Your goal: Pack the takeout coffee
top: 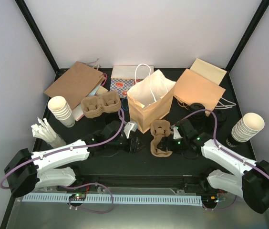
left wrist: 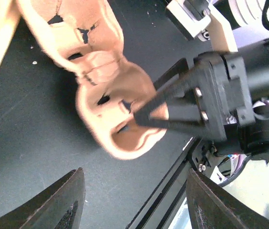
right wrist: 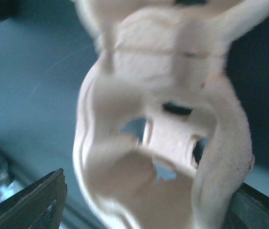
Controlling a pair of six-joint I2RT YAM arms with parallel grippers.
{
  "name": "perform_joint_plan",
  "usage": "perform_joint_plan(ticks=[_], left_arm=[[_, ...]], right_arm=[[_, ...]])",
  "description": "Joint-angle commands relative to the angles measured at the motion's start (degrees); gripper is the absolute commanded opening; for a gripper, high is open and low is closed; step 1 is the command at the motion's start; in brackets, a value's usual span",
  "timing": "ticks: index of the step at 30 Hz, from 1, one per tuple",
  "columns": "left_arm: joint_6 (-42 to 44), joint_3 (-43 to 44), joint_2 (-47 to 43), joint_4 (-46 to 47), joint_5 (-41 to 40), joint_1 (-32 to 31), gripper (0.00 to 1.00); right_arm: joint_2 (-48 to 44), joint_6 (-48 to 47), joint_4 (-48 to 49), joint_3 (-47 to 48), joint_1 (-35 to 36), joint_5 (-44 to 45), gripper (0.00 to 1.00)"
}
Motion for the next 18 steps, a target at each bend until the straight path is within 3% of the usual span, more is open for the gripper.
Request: perform_joint_plan(ticks=[1, 4, 9, 18], left_arm=[[1.5, 2.9, -0.9, -1.8, -1.7, -0.1, 0.60], [2.0, 3.5, -1.0, -3.0, -2.5, 0.2, 0.60], [2.2, 3.5, -2.0, -4.7, -3.2, 0.5, 0.60], [2.6, 3.2, -4.5, -7.7, -4.7, 0.8, 0.64]], right_arm=[[0.9, 4.4, 10.1, 2.3, 8.4, -9.0, 0.84], [4.4, 3.3, 8.7, 6.4, 14.4, -8.5, 0.87], [7.2, 1.4, 5.7, 8.2, 15.3, -6.1, 0.91], [7.4, -11.5, -9.2, 16.8, 15.3, 10.9, 0.97]])
